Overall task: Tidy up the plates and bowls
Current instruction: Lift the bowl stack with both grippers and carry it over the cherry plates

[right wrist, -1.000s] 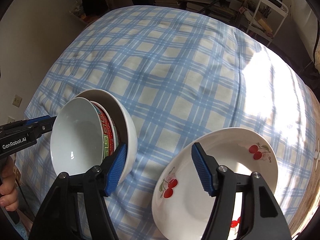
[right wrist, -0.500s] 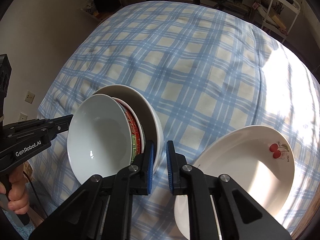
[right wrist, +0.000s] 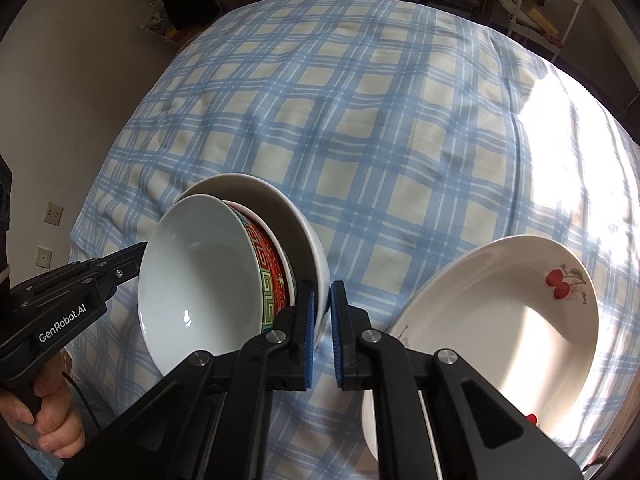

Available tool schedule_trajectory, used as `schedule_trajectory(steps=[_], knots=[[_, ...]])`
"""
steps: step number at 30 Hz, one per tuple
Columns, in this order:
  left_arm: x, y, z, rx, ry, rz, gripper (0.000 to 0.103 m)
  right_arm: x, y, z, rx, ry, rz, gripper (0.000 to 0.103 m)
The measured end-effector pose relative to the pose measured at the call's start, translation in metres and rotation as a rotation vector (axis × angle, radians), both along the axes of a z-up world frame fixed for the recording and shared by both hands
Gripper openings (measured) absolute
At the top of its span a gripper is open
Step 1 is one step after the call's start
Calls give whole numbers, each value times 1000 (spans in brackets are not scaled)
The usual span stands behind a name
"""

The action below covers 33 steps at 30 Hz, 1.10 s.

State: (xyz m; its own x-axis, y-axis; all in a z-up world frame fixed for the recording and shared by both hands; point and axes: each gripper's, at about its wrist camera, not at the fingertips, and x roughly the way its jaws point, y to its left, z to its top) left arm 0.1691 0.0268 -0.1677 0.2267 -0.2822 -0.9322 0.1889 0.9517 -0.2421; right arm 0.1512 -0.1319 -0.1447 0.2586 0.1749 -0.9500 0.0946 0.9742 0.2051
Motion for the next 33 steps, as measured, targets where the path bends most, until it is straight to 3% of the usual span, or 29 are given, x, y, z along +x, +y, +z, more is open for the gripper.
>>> schedule_trajectory(steps=[4,10,16,33], knots=[[-2,-5,1,27,-22,-7,2,0,0,-1,4,7,-15,10],[6,9,-5,-71,31,48,3,2,1,0,17,18,-27,10],[3,1,-3,-14,6,13,2,1,4,2,-6,6,-28,10],[1,-2,11,-33,43,-21,2,-7,-6,18,29,-1,-55,10]])
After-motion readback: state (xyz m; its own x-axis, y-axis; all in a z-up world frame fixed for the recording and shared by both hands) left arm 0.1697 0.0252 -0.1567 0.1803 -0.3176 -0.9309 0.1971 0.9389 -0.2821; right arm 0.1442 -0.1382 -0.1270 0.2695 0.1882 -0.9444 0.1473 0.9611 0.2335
